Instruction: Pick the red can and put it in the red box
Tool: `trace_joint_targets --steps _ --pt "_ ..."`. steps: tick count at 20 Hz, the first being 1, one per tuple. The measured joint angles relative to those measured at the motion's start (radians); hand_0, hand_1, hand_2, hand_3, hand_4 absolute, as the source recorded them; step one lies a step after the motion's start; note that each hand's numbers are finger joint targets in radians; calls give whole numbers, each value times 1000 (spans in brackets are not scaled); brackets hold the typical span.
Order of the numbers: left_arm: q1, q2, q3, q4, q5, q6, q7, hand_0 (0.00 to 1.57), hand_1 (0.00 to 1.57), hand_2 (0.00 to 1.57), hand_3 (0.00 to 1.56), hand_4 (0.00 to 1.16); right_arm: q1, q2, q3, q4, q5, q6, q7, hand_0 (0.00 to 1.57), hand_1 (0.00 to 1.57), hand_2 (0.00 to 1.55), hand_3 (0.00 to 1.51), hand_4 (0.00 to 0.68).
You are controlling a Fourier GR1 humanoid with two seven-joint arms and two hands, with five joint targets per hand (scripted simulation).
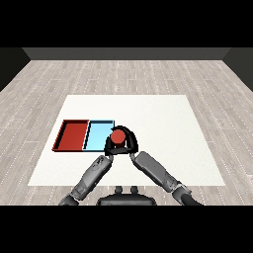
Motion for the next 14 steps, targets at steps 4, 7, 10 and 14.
trace_joint_targets --steps 4,7,10,14 --pt "-20 -5 16 23 8 5 -15 1571 1571 1540 1463 1127 18 5 -20 -25 72 16 55 0 0 0 0 0" --pt "3 7 32 -10 -25 -15 -4 1571 1571 1567 1497 1135 17 10 -30 -30 83 29 66 0 0 0 0 0" --pt "-10 0 27 4 -10 -3 5 1571 1571 1571 1509 1147 47 7 -64 -58 117 53 75 0 0 0 0 0" --pt "-2 -5 43 13 -5 -14 4 1571 1571 1571 1505 1139 59 0 -117 -84 130 71 77 0 0 0 0 0"
